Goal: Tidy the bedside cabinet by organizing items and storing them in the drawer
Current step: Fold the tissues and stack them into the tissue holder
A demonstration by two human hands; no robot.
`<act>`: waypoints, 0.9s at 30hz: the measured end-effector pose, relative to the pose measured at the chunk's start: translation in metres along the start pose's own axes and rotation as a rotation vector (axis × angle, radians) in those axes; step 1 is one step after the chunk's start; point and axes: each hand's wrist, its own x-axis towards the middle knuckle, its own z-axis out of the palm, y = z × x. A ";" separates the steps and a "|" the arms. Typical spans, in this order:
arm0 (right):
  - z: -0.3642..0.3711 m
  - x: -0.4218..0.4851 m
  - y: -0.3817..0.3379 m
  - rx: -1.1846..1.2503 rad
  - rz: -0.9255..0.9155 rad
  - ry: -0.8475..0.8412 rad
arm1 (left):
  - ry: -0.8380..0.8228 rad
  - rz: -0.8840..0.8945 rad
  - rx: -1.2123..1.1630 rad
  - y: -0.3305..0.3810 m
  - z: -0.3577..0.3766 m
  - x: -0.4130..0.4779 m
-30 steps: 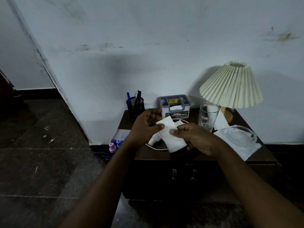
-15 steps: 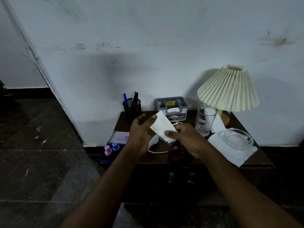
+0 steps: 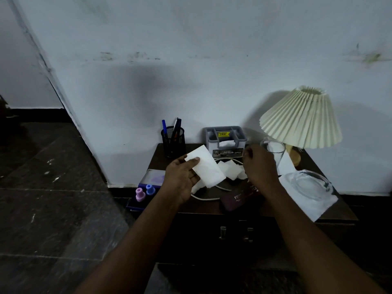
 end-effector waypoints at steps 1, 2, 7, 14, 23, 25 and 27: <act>0.003 0.006 0.003 -0.169 -0.054 0.021 | 0.015 0.010 0.016 0.001 -0.002 0.000; 0.008 0.010 0.003 -0.274 -0.080 -0.020 | 0.033 0.020 0.037 0.003 -0.005 0.001; 0.039 0.010 0.002 -0.474 -0.053 -0.268 | 0.110 0.081 0.120 0.006 -0.014 0.002; 0.049 0.009 0.000 -0.530 -0.078 -0.267 | 0.121 0.072 0.176 0.008 -0.020 0.001; 0.010 0.007 -0.037 0.823 0.197 -0.307 | 0.091 0.029 0.078 0.001 -0.009 0.000; 0.005 -0.006 -0.042 1.030 0.211 -0.438 | 0.071 0.011 0.058 -0.002 -0.002 -0.001; 0.008 -0.021 -0.041 0.937 0.170 -0.449 | 0.024 0.001 0.037 -0.007 0.005 -0.001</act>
